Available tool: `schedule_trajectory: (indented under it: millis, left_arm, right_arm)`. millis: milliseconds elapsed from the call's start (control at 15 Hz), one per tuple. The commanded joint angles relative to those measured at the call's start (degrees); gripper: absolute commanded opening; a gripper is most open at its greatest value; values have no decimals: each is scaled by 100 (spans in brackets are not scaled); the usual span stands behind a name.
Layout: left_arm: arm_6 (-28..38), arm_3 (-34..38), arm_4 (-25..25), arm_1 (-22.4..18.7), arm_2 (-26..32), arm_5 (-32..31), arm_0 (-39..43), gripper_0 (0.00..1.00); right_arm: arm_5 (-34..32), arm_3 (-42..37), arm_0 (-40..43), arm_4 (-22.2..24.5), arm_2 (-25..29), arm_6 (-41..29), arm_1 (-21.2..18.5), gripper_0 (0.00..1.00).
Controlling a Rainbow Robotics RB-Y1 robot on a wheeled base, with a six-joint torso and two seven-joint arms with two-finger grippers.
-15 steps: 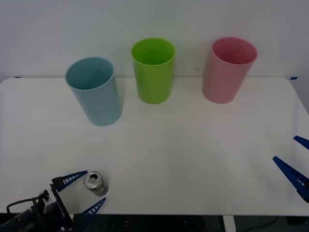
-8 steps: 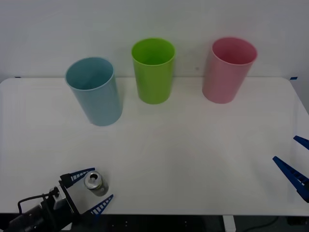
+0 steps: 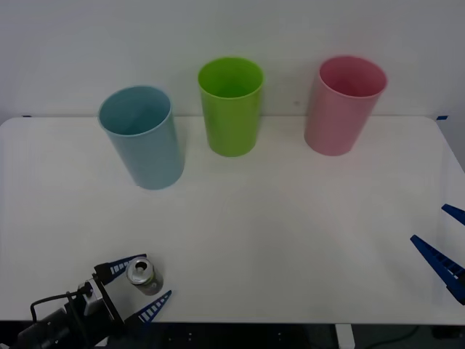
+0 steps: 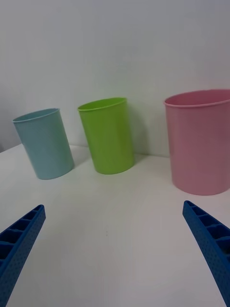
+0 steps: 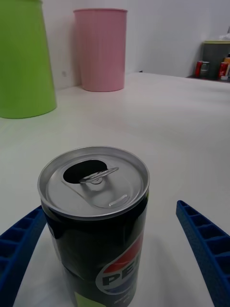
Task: Grasp the object on the table and drop it into the matching bin: aluminum can to the light blue bin, PET bottle to the pink bin.
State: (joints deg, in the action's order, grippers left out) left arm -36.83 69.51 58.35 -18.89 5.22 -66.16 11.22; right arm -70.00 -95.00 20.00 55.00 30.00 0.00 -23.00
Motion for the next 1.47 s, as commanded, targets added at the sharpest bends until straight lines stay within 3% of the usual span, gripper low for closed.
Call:
schedule_trajectory:
  millis: [67, 200, 1133, 1467]
  left_arm:
    - [-9, -61, 1, 0, -3, 24, -6, 4]
    - [-18, -61, 1, 0, 6, 41, -6, 0]
    - [70, 45, -430, 0, 199, 121, -6, 0]
    - [308, 563, -693, 0, 208, 762, 21, 0]
  right_arm:
    - [0, 0, 0, 0, 0, 0, 0, 100]
    - [0, 0, 0, 0, 0, 0, 0, 100]
    - [0, 0, 0, 0, 0, 0, 0, 100]
    - [0, 0, 0, 0, 0, 0, 0, 100]
